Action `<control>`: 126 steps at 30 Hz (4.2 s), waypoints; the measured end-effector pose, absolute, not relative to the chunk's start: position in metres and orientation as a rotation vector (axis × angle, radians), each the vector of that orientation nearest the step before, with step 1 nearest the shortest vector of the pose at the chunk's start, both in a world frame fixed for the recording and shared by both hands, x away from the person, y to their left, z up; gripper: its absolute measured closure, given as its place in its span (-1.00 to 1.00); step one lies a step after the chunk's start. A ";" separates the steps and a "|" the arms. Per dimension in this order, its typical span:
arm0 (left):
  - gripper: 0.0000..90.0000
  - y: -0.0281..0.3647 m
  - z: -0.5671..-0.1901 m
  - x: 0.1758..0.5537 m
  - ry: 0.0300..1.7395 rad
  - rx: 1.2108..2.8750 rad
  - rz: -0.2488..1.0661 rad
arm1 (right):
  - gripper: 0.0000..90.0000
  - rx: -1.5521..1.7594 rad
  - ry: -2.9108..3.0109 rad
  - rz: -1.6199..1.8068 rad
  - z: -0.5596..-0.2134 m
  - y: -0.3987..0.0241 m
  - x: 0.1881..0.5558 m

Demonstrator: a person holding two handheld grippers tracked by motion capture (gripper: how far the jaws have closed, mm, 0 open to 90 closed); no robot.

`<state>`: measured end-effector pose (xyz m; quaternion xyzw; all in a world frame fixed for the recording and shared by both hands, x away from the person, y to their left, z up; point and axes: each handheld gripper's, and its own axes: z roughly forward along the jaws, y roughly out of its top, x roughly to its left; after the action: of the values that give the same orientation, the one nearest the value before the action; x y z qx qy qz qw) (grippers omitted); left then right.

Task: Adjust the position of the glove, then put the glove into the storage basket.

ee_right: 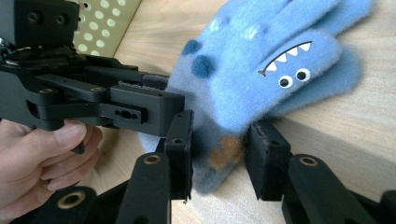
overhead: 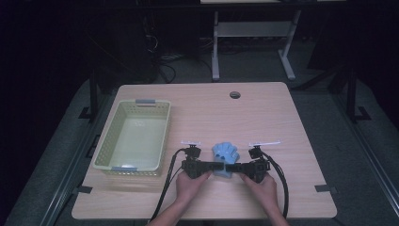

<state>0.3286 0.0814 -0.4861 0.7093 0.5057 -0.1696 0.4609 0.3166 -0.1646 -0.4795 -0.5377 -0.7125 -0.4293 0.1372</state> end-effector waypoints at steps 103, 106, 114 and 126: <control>0.56 0.176 -0.391 0.331 1.076 1.619 -0.329 | 0.69 -1.260 -2.196 -1.422 -0.376 -0.090 0.341; 0.57 0.184 -0.388 0.332 1.090 1.607 -0.328 | 0.69 -1.253 -2.194 -1.416 -0.373 -0.082 0.343; 0.57 0.199 -0.384 0.334 1.097 1.598 -0.313 | 0.69 -1.222 -2.224 -1.416 -0.367 -0.065 0.351; 0.57 0.215 -0.378 0.335 1.100 1.585 -0.288 | 0.69 -1.194 -2.217 -1.427 -0.360 -0.050 0.356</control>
<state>0.3352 0.2150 -0.3779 0.6726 0.4669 -0.1222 0.5610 0.3564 -0.0505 -0.3600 -0.4093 -0.7602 -0.4893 0.1234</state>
